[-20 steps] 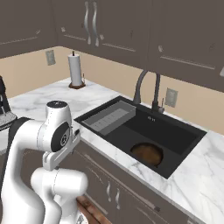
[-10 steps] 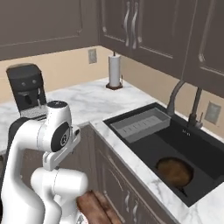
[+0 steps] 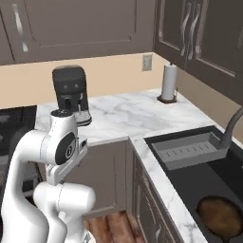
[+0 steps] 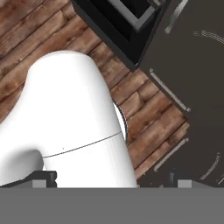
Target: Move the pot and pan from the stove into the sink.
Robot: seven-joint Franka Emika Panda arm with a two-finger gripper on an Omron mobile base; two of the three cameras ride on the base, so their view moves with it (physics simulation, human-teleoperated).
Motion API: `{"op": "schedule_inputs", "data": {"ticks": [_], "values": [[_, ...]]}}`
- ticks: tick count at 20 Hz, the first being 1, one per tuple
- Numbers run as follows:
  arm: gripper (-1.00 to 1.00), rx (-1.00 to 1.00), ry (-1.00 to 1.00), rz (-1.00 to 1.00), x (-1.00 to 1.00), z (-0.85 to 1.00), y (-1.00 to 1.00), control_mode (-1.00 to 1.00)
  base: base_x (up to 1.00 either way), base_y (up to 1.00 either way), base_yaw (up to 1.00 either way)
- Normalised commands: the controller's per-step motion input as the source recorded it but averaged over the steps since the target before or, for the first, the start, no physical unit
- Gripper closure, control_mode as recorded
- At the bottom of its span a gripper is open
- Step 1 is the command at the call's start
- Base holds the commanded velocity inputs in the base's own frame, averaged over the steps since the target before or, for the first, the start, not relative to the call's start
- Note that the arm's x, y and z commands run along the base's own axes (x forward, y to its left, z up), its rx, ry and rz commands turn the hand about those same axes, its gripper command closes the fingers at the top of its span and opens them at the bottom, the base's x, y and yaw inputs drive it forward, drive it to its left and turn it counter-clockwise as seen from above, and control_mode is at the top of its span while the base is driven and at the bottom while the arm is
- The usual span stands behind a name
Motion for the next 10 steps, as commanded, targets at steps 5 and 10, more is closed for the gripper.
{"op": "schedule_inputs", "data": {"ticks": [5,10], "values": [[-1.0,0.0,0.0,0.0,0.0,0.0,0.0,1.0,-0.1,0.0,0.45],[-1.0,0.0,0.0,0.0,0.0,0.0,0.0,1.0,-0.12,0.03,0.16]]}}
